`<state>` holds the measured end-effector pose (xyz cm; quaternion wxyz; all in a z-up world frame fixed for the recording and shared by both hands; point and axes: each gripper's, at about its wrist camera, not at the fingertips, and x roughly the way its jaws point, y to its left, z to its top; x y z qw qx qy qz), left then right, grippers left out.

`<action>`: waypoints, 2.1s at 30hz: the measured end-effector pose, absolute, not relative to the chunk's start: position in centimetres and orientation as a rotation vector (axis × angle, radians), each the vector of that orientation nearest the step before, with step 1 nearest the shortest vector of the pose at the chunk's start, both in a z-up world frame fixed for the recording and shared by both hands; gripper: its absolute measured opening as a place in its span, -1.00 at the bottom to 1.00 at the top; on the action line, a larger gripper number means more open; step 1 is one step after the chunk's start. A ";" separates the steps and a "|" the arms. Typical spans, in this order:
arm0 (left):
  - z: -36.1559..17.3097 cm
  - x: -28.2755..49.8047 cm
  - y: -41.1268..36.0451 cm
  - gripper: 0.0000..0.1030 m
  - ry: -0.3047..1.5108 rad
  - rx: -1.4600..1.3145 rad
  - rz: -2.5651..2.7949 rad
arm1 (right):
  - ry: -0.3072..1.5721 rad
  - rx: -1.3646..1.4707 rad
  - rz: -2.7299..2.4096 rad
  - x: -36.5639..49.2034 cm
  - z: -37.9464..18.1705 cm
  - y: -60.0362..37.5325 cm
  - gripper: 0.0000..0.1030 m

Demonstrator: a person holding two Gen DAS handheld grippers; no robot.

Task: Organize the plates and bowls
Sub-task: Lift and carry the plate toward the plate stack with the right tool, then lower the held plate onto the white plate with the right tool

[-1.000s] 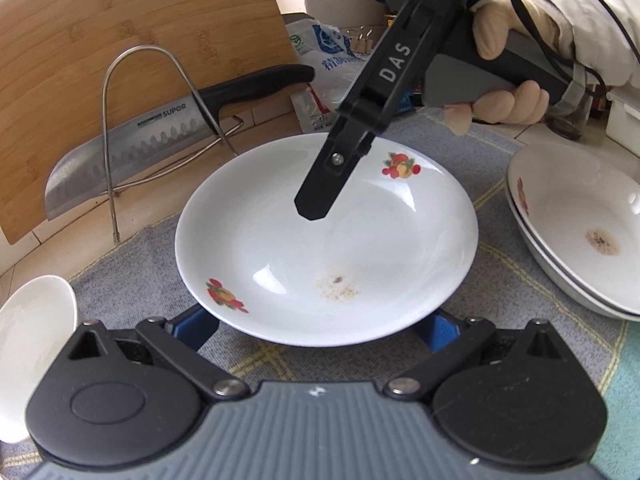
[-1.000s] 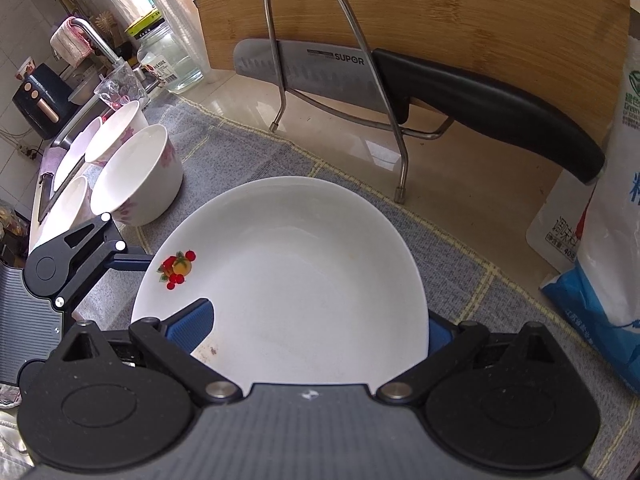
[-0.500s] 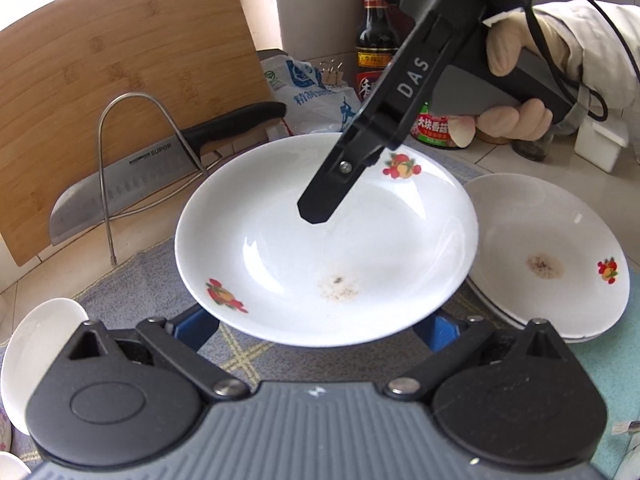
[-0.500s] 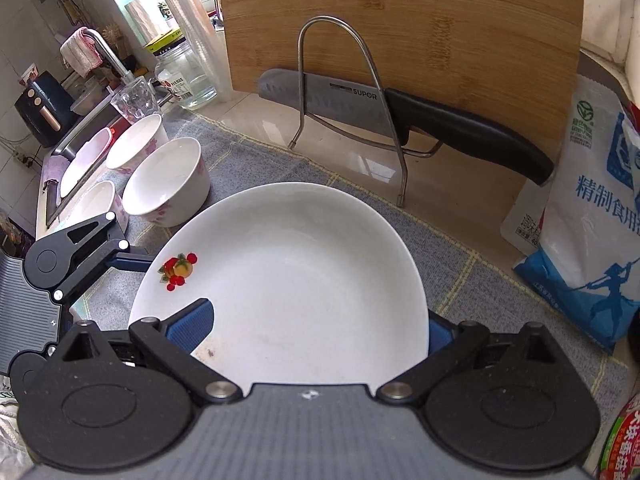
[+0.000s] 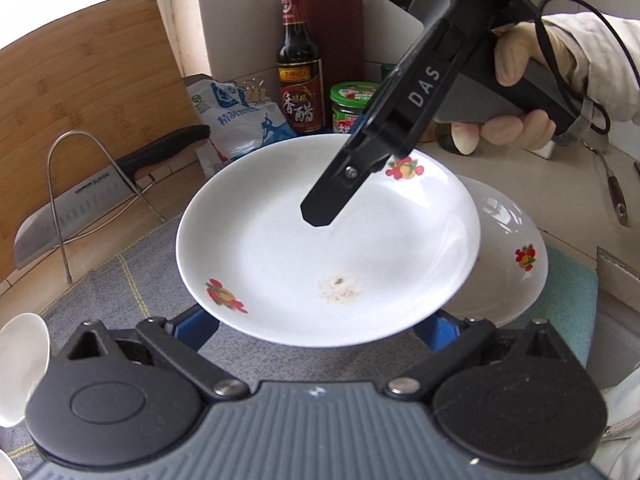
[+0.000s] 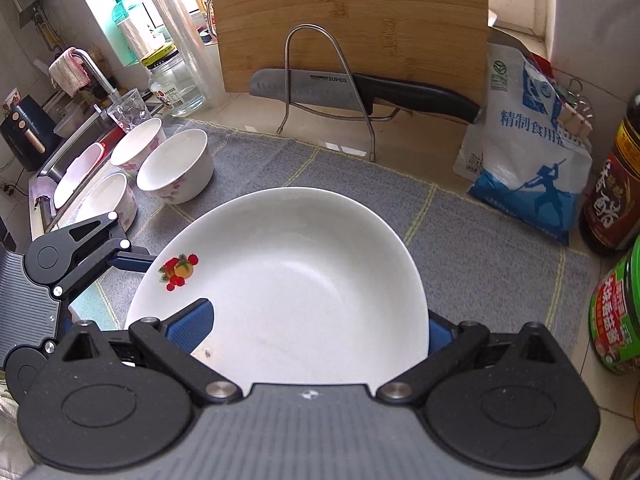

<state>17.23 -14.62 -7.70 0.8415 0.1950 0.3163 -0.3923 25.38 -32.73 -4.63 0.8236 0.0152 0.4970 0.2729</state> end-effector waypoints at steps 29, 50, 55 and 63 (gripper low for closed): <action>-9.4 13.7 -19.5 0.97 0.699 0.525 -1.029 | 1.115 0.169 0.375 17.7 -8.3 -38.3 1.00; -9.9 14.3 -19.6 0.99 0.705 0.530 -1.096 | 1.122 0.190 0.323 15.6 -7.6 -39.6 1.00; -9.8 14.5 -19.5 0.99 0.717 0.516 -1.094 | 1.119 0.193 0.319 15.1 -7.2 -39.9 1.00; -10.0 14.8 -19.4 0.99 0.740 0.500 -1.090 | 1.105 0.201 0.303 14.4 -6.6 -40.3 1.00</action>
